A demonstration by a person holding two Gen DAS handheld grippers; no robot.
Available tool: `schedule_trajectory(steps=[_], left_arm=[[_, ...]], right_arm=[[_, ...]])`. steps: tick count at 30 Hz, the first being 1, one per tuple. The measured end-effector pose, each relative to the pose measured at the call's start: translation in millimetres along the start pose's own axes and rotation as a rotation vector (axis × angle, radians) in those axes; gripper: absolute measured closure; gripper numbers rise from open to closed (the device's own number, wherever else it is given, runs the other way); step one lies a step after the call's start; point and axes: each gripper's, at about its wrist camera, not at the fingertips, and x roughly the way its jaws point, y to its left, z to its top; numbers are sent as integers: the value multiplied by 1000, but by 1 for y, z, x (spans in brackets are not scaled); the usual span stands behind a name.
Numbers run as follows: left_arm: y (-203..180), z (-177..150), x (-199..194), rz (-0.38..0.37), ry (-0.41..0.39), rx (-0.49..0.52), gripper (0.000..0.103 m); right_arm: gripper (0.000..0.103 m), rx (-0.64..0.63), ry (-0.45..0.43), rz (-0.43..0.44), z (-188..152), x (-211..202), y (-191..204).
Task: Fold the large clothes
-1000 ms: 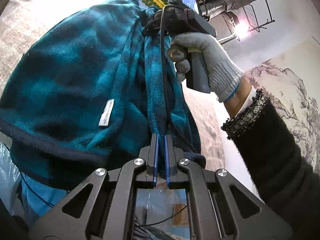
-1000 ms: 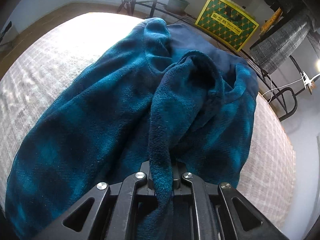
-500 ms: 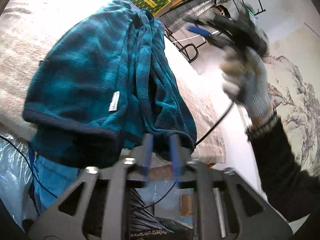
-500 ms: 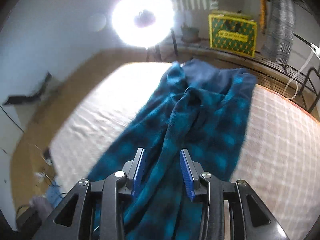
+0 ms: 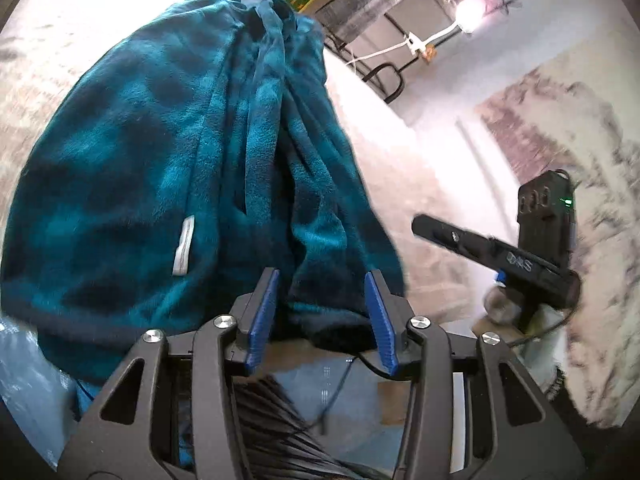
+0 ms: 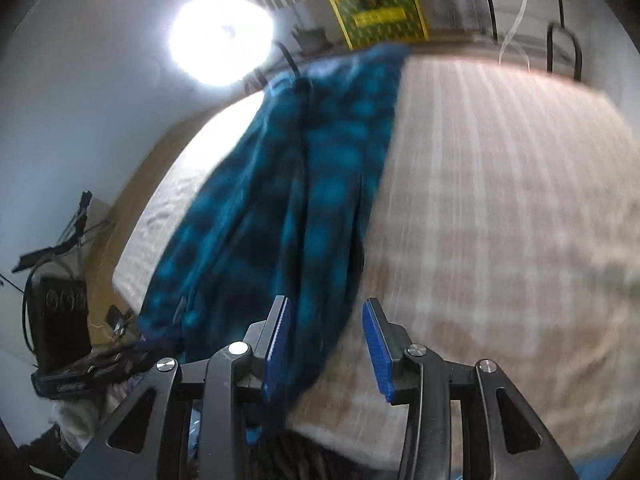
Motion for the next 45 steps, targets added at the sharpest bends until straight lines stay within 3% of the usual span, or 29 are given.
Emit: schedule_trajectory(steps=[1, 4, 7, 10, 15, 17, 18, 19, 24, 28, 29, 32, 35, 36, 40, 45], left_arm=[[-1, 0, 3, 14, 13, 17, 101], [2, -10, -14, 7, -33, 1, 102], [7, -26, -38, 74, -106, 33, 102], [32, -34, -24, 102, -41, -42, 103], [31, -31, -29, 102, -65, -38, 103], [24, -28, -33, 96, -81, -17, 103], [20, -27, -35, 94, -88, -9, 103], [18, -27, -38, 95, -95, 0, 103], [12, -29, -64, 92, -137, 35, 103], [16, -24, -75, 147, -145, 65, 103], [19, -22, -76, 156, -141, 64, 103], [34, -15, -83, 166, -149, 35, 103], [44, -8, -88, 190, -166, 28, 103], [49, -5, -90, 204, -172, 23, 102], [69, -2, -93, 232, -181, -11, 79], [87, -4, -92, 234, -181, -59, 79]], right_arm=[[63, 11, 10, 11, -3, 4, -3], [62, 1, 42, 25, -11, 19, 0], [57, -52, 63, 40, -15, 27, 10], [54, -75, 79, 37, -24, 37, 17], [52, -16, 90, 94, -29, 45, 11], [59, -5, 120, 121, -33, 53, 10], [78, -1, 133, 131, -36, 57, 10], [84, 11, 147, 159, -38, 60, 11], [89, 61, 36, 307, -32, 21, 10], [85, -37, 152, 78, -46, 51, 14], [85, -64, 160, 54, -49, 54, 17], [74, -86, 130, 27, -44, 42, 25], [70, -148, 39, -75, -43, 19, 38], [68, -165, 13, -84, -42, 13, 43], [66, -212, -53, -21, -44, 1, 63], [68, -286, -51, 22, -51, 26, 97]])
